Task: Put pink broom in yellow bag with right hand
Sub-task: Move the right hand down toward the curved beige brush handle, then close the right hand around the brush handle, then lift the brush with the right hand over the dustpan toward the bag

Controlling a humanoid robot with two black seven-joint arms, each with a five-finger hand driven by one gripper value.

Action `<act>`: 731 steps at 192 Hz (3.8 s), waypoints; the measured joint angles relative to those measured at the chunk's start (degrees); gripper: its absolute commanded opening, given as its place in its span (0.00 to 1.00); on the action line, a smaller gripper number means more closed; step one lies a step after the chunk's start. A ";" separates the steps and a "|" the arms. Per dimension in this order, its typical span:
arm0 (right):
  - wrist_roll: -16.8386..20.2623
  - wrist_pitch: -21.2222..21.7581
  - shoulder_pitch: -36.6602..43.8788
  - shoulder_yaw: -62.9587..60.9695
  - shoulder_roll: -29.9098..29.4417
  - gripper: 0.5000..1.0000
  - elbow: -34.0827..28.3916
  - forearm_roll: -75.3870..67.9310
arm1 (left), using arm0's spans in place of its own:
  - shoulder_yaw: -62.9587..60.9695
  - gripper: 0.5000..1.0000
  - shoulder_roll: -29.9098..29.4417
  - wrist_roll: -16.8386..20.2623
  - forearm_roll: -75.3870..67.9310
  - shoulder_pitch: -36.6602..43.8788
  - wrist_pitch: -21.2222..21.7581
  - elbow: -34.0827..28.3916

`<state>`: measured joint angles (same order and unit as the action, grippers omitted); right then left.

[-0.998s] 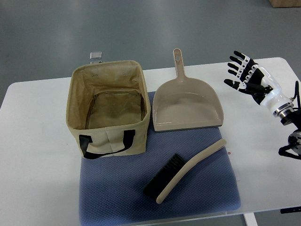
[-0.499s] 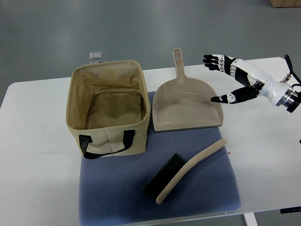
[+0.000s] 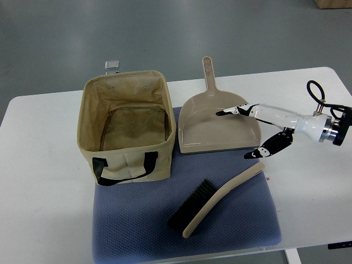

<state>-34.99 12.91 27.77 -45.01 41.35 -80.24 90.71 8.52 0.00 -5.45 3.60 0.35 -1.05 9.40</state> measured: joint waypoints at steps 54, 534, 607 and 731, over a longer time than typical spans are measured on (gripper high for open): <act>-0.02 -2.40 0.08 5.74 2.27 0.85 -2.14 9.34 | 0.00 1.00 0.00 0.00 0.01 0.00 0.00 0.00; 9.87 -19.01 4.60 9.16 3.81 0.00 0.53 17.10 | 0.00 1.00 0.00 0.00 0.00 0.00 0.00 0.00; 10.42 -18.03 21.11 9.04 6.03 0.00 6.31 10.11 | 0.00 1.00 0.00 0.00 0.00 0.00 0.00 0.00; 13.93 -14.82 33.13 13.37 -19.59 0.08 12.35 16.52 | 0.00 1.00 0.00 0.00 0.00 0.00 0.00 0.00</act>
<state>-21.06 -1.91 60.90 -31.63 21.77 -67.89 107.23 8.53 0.00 -5.45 3.60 0.35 -1.05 9.40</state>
